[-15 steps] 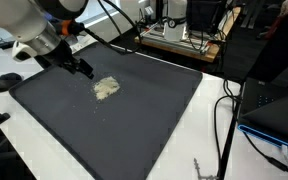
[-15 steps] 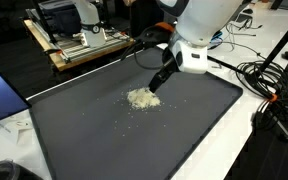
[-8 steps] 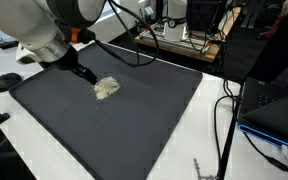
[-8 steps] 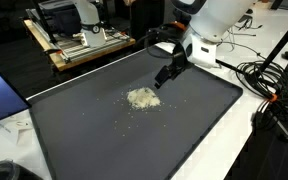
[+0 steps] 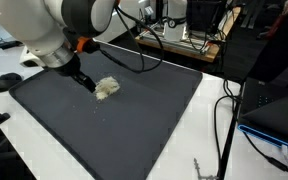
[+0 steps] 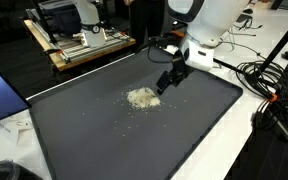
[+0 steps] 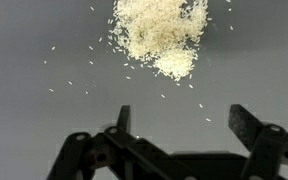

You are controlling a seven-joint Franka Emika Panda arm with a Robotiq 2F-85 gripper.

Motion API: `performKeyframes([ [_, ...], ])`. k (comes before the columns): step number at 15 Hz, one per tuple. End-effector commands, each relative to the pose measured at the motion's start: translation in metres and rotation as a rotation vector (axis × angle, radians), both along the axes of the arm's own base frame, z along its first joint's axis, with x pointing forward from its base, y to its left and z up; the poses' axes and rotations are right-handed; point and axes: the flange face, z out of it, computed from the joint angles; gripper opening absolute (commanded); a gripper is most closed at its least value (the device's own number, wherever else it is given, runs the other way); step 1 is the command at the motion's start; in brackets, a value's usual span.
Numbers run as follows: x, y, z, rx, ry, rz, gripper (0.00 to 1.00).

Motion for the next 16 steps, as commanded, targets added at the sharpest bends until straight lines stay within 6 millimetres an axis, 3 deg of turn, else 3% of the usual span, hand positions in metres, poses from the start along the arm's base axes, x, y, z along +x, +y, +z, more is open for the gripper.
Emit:
performKeyframes([
  [1, -0.024, -0.012, 0.002, 0.019, -0.053, 0.022, 1.0],
  [9, -0.076, -0.038, 0.002, 0.095, -0.141, 0.166, 1.0],
  [16, -0.15, -0.057, -0.026, 0.147, -0.213, 0.309, 1.0],
])
